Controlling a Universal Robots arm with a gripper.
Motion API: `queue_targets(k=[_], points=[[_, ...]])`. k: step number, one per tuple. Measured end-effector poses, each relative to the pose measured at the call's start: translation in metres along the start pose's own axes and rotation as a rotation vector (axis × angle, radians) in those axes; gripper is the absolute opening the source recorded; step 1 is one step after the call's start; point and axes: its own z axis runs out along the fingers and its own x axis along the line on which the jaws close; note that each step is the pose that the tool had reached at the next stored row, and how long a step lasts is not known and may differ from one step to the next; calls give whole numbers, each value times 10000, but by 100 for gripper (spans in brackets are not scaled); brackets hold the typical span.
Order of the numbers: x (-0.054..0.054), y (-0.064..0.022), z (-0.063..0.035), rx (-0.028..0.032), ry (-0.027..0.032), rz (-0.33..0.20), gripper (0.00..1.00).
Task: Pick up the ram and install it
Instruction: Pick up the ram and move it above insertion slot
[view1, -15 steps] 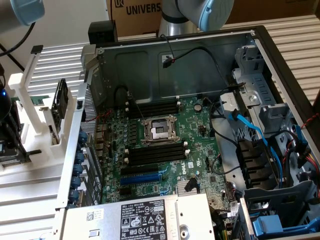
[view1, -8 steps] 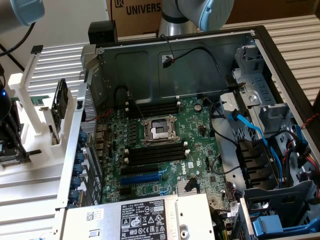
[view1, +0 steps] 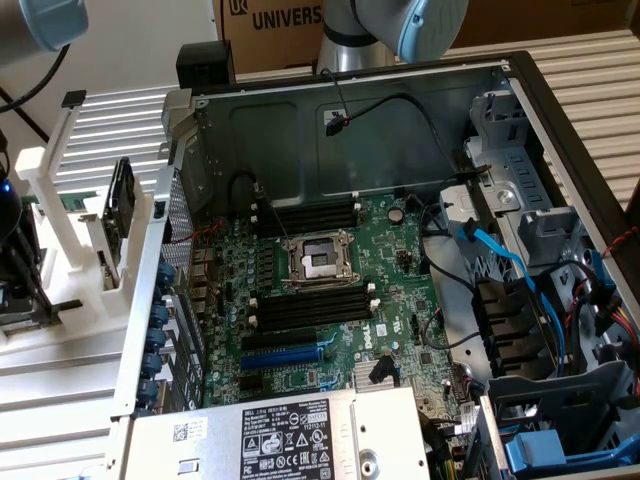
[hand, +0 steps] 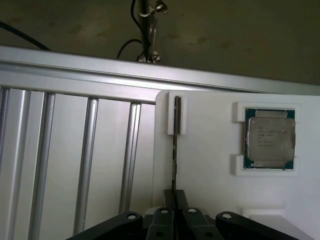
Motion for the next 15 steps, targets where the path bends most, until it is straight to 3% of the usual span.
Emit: queue_targets(k=[8, 15], points=[[0, 1, -3, 2, 2, -1, 13], [9, 5, -126, 3, 2, -1, 13]])
